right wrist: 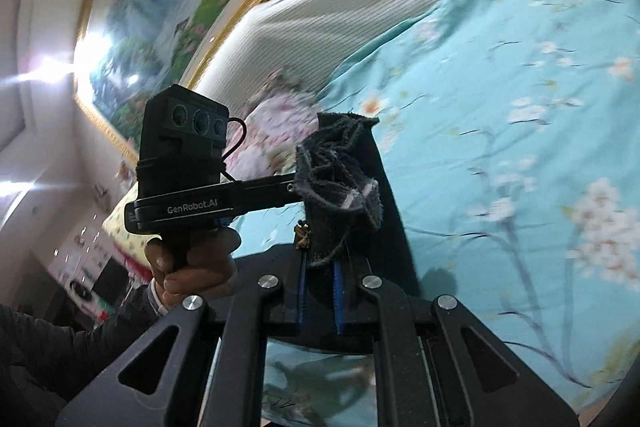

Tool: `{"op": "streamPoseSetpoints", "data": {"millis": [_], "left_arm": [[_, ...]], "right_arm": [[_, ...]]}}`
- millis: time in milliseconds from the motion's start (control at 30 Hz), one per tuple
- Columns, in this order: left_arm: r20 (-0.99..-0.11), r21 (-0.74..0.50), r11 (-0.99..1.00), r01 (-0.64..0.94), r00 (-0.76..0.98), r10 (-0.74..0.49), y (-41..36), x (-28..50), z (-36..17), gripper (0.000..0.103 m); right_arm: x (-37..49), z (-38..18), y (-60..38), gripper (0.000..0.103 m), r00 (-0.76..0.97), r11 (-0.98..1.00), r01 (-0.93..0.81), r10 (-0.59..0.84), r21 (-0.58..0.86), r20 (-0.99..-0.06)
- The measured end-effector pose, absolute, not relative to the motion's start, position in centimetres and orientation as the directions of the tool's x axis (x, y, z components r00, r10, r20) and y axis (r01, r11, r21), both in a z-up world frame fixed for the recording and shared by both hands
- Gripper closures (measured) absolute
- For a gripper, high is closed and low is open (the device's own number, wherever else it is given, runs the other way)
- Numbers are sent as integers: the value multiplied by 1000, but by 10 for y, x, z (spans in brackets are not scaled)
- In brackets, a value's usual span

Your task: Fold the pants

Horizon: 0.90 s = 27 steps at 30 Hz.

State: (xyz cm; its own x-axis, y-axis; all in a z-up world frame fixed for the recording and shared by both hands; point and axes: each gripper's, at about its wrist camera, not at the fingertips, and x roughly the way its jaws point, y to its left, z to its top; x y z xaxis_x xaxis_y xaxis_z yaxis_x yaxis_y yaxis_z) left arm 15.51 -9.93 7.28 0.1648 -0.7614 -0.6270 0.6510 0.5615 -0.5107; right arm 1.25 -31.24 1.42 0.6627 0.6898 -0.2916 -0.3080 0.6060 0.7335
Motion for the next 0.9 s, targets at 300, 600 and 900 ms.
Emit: {"op": "streamPoseSetpoints", "data": {"millis": [300, 600, 900], "left_arm": [[-606, -578, 615, 536, 223, -764, -28, 142, 40, 93], [-606, -617, 649, 444, 257, -752, 15, 131, 6, 92], [-627, -636, 682, 361, 273, -729, 41, 129, -20, 93]], "right_arm": [[35, -3, -256, 91, 551, 581, -348, 762, 736, -341], [44, -23, -219, 90, 452, 588, -371, 790, 718, -414], [50, -38, -193, 88, 387, 608, -384, 789, 695, -477]]}}
